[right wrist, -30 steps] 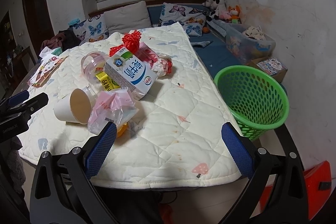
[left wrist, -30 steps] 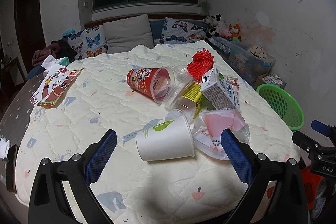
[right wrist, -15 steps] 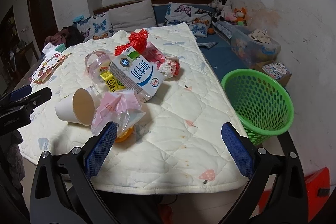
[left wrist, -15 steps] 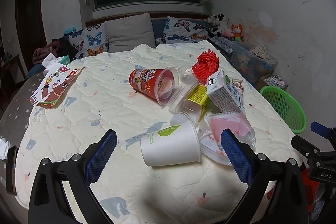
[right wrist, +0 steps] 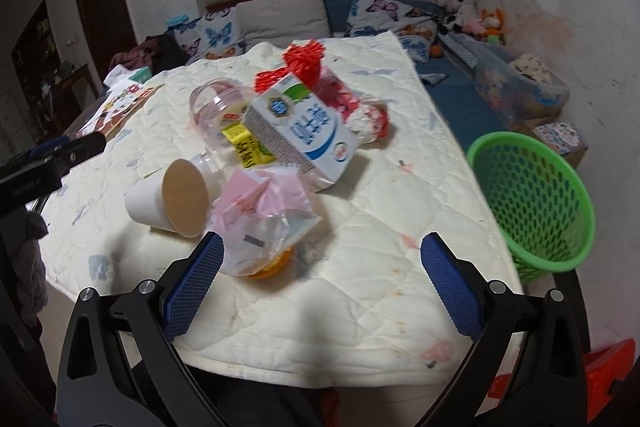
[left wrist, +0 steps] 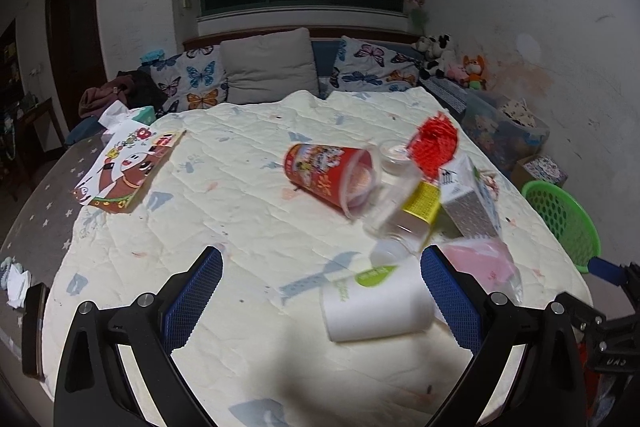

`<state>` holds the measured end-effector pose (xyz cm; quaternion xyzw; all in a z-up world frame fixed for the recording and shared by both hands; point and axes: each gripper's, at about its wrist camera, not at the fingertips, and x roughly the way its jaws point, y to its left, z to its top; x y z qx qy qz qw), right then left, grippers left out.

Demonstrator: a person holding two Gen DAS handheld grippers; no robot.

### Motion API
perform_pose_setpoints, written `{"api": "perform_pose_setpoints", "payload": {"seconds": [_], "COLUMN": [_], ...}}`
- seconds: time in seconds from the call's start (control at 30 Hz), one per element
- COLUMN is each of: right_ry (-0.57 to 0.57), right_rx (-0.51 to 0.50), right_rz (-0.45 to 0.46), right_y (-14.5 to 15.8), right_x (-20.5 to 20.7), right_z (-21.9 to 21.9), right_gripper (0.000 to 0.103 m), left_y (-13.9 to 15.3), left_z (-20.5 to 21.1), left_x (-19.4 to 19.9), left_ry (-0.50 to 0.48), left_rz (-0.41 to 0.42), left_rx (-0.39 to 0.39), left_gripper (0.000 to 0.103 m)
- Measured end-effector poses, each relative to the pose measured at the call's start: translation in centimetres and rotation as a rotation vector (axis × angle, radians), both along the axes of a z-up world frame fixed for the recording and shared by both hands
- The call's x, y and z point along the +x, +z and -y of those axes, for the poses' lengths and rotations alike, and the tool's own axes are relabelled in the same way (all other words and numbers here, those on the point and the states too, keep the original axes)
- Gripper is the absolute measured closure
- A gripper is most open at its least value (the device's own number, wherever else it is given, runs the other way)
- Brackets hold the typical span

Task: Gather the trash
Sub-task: 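Grasp the pink plastic bag with the right tool while the left tool grasps the white paper cup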

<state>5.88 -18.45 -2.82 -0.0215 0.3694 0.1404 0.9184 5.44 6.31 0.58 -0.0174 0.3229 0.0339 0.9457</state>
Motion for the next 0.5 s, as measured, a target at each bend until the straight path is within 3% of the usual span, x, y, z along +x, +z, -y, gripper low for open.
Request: {"api": "perform_pose_setpoints", "payload": {"seconds": [0.23,0.5], "right_ry": [0.034,0.060], "right_rx": [0.026,0.034], "right_rz": [-0.044,-0.095], "right_y": [-0.7,-2.1], "right_x": [1.1,2.8], "right_z": [-1.2,-3.4], "right_gripper": [0.006,0.007], "left_y": [0.0,-0.6], "left_z": [-1.5,-2.4], "left_x": [0.3,-0.2], "left_ry": [0.001,-0.090], "left_rz": [-0.006,-0.010], "left_rx": [0.011,0.037], "left_gripper": [0.007,0.007]}}
